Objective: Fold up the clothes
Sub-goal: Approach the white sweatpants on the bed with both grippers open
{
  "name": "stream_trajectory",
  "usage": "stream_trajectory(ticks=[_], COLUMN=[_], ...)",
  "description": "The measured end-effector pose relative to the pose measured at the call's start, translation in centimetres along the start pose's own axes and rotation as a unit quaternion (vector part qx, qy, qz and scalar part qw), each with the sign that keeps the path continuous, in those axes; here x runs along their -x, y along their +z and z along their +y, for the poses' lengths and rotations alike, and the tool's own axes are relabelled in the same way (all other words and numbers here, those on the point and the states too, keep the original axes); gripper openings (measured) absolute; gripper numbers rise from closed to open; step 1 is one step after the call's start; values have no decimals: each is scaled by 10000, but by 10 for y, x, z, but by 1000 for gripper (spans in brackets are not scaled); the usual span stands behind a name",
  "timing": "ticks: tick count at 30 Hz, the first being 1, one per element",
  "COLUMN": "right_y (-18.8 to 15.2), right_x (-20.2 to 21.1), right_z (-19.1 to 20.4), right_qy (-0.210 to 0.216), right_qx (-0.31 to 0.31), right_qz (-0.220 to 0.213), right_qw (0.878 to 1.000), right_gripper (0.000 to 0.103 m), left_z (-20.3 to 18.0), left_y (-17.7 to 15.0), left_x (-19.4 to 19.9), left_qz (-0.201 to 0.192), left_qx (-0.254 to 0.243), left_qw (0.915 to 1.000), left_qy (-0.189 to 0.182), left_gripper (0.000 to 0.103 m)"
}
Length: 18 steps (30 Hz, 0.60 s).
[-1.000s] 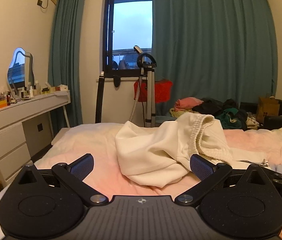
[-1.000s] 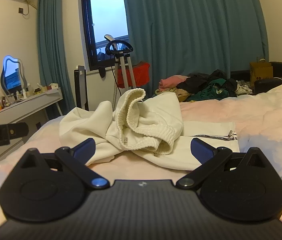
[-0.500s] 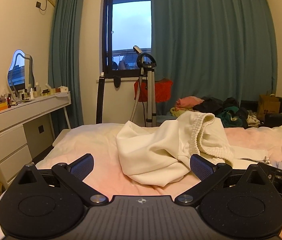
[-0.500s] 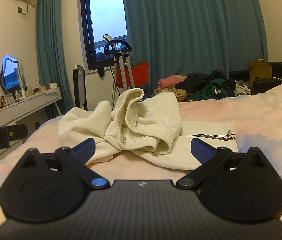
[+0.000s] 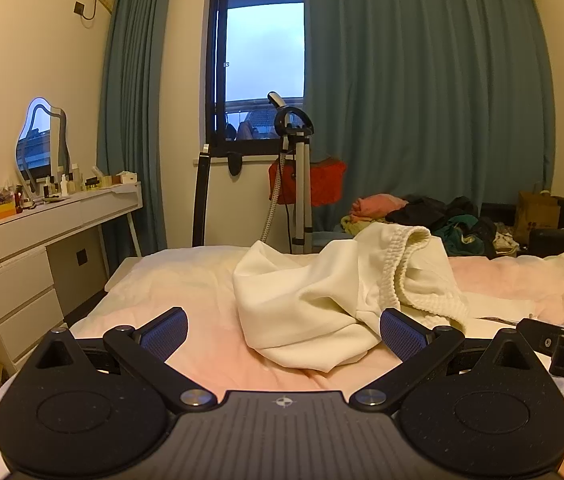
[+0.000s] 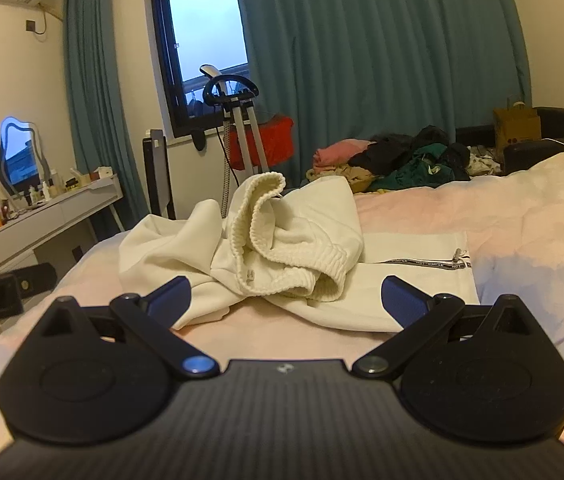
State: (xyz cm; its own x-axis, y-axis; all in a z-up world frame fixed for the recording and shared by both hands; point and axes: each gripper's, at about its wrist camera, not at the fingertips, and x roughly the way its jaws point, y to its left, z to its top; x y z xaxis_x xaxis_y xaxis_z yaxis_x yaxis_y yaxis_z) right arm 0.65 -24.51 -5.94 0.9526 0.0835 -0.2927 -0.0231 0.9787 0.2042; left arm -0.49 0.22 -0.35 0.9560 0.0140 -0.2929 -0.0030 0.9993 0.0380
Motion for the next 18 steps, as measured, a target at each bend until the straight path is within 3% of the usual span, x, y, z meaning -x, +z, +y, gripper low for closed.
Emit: stream_trajectory(ticks=[6,11,15,18], right_y=[11,41,71,79], right_x=[3,9,12,7], right_z=[5,7,-5,-16], right_qy=[-94,217,230,308], right_qx=[152,604,459,261], right_qz=[-188,-529,-828,-739], right_qw=[9997,9965,9952,9965], right_gripper=[103,103,103,103], left_z=[5,11,10,4], left_y=[-1,-3,-7,-11], left_x=[0,-4,-12,-24], left_qz=[-2,21,108,252], left_qx=[128,309,362,324], left_qw=[9999,9995,9991,9991], left_qy=[-15,-115,-174,-142], left_gripper=[103,103,103,103])
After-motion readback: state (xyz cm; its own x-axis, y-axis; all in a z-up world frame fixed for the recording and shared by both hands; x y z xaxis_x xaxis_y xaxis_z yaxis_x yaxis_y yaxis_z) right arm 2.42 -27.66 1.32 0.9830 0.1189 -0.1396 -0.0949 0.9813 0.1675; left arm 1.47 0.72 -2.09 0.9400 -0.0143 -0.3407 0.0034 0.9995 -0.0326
